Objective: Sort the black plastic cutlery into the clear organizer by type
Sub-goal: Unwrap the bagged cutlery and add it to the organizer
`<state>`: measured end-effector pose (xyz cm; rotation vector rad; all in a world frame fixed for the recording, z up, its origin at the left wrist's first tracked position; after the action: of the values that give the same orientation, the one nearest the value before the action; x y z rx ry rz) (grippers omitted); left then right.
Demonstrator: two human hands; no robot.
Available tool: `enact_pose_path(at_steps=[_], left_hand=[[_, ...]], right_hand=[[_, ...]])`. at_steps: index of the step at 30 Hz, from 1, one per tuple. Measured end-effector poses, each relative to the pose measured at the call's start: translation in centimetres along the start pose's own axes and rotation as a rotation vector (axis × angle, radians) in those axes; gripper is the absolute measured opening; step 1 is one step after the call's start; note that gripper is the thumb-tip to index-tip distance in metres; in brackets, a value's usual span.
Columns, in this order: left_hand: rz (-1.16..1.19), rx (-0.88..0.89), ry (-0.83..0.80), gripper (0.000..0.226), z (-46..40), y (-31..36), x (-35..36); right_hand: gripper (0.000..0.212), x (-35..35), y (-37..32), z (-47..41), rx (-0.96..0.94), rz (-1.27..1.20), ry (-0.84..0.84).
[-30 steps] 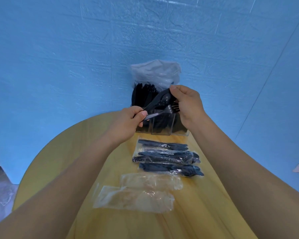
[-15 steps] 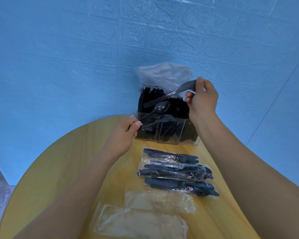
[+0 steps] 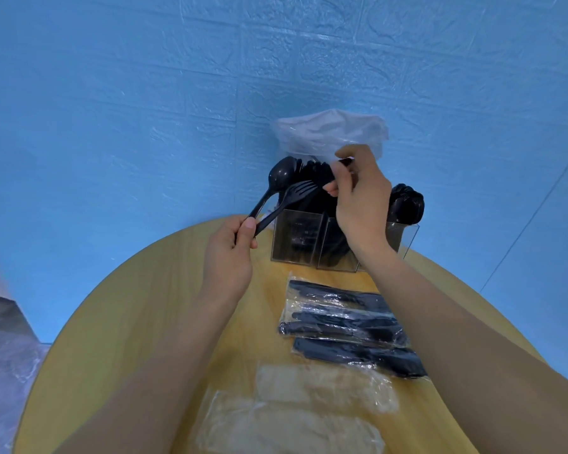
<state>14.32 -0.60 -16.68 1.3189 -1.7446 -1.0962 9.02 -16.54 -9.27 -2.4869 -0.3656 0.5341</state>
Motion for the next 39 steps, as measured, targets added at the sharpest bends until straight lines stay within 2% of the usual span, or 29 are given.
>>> enact_pose_path(at_steps=[3,7,11,14,16,20,22,27,30,33,36,39], left_hand=[[-0.019,0.024,0.0,0.035,0.3,0.1,-0.2],[-0.019,0.028,0.015,0.036,0.4,0.1,-0.2],[-0.035,0.044,0.005,0.034,0.6,0.1,-0.3],[-0.048,0.051,0.0,0.028,0.8,0.2,-0.3],[-0.051,0.057,0.003,0.024,0.9,0.3,-0.3],[-0.076,0.082,-0.01,0.021,1.3,0.4,0.0],[-0.087,0.098,-0.033,0.02,1.5,0.6,0.2],[-0.094,0.136,-0.07,0.022,2.0,1.1,0.6],[-0.093,0.146,-0.06,0.022,2.1,1.0,0.7],[-0.092,0.13,-0.065,0.022,2.2,0.9,0.8],[-0.096,0.129,-0.073,0.022,2.2,0.8,1.0],[-0.101,0.134,-0.079,0.022,2.3,0.7,1.1]], right_hand=[[0.012,0.5,0.5,0.3,0.026,0.043,-0.038],[0.007,1.1,1.2,0.2,-0.057,0.194,-0.073],[0.031,1.6,1.3,0.6,-0.148,0.35,-0.19],[0.03,0.8,0.1,1.5,-0.079,0.207,-0.119],[0.028,0.2,-0.8,2.6,0.069,0.072,-0.12],[0.021,0.3,-1.4,4.5,0.397,-0.243,-0.236],[0.024,0.2,-1.1,4.5,0.51,-0.395,-0.223],[0.024,-2.2,0.2,3.2,0.576,-0.515,-0.058],[0.02,-4.3,1.5,1.8,0.537,-0.524,0.125],[0.021,-6.4,2.4,1.0,0.393,-0.383,0.252],[0.026,-7.6,2.6,0.7,0.208,-0.194,0.312],[0.028,-7.4,2.2,0.8,0.08,-0.065,0.298]])
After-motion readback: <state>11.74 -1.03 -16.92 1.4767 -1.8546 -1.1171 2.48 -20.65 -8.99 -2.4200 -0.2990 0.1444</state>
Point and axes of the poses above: each hand's wrist, its own z-axis away from the middle knuckle, its own x-axis out of the palm, y = z × x, the point moved 2 cm from there along -z, towards the middle knuckle, and after that the axes turned 6 degrees about z, right-handed, at the moved point
